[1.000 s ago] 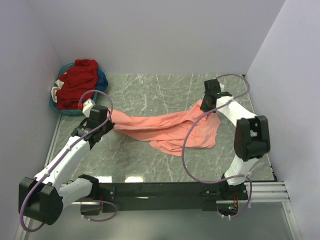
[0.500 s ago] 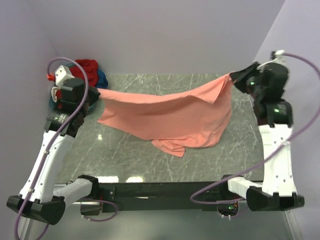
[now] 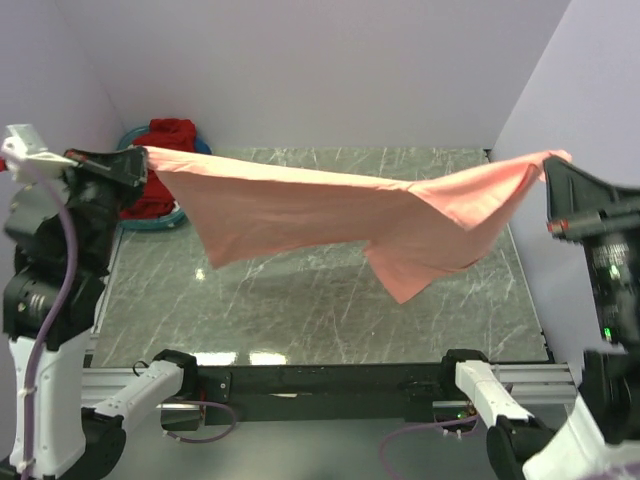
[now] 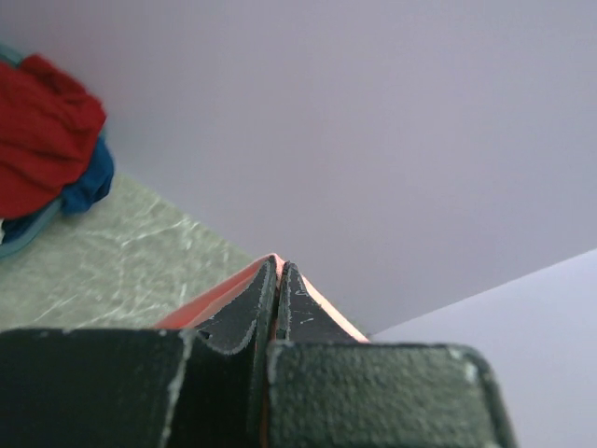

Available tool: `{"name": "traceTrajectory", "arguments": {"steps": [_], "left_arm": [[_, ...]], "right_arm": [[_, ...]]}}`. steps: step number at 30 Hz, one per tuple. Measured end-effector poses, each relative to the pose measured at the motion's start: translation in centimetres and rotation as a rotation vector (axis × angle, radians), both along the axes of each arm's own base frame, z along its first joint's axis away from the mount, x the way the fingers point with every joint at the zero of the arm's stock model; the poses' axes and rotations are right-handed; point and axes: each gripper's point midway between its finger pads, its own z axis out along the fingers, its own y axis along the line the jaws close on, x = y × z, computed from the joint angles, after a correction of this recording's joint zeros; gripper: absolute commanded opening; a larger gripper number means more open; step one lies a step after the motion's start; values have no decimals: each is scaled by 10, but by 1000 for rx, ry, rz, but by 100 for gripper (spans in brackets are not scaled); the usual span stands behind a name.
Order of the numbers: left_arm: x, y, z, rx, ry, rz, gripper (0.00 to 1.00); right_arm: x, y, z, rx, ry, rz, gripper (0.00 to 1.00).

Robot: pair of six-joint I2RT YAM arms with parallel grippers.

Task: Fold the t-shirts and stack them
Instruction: Flatten the tshirt out

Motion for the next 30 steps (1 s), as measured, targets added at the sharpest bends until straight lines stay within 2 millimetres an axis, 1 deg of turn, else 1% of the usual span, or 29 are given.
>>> {"name": "traceTrajectory", "arguments": {"steps": [1,3,4,6,8,11,14,16,17,18,19,20,21,23,25,26,28,29,30], "left_arm": [[-6,1,8,-6,-25,-2,0],[-13,3,17,-13,-55,-3,0],[-13,3,19,-14,-63,-3,0],[-6,1,16,-10,-60,-3,0],[9,-3,7,-2,-36,-3,0],[47,-11,-9,20,17,-2,0],[96,-19,-26,47,66,6,0],[141,-23,-41,65,110,6,0],[157,-24,-46,68,123,3,0],[181,-23,-53,70,143,2,0],[197,-22,-53,68,144,-4,0],[217,-20,-52,64,138,-10,0],[234,-15,-52,59,137,-11,0],[265,-7,-39,42,96,-24,0],[286,4,-23,28,46,-39,0],[293,9,-14,21,13,-51,0],[296,16,-5,9,-21,-66,0],[294,18,-2,6,-31,-75,0],[292,18,3,3,-51,-86,0]], "right_arm": [[-12,1,3,1,-28,1,0],[-21,2,3,3,-50,6,0],[-21,4,2,6,-56,14,0],[-11,6,-2,12,-49,33,0],[12,8,-12,22,-17,54,0],[67,9,-35,42,80,79,0],[130,7,-53,60,152,92,0],[162,5,-59,68,168,96,0],[184,4,-66,75,191,97,0],[205,3,-70,80,208,100,0],[226,2,-74,87,221,101,0],[244,1,-74,93,231,103,0],[261,0,-68,95,223,108,0],[287,-1,-56,97,195,116,0],[305,-2,-33,98,137,122,0],[307,-3,-24,97,110,124,0],[305,-3,-14,94,79,123,0],[302,-3,-12,93,68,123,0],[294,-3,-10,91,54,122,0]]}}
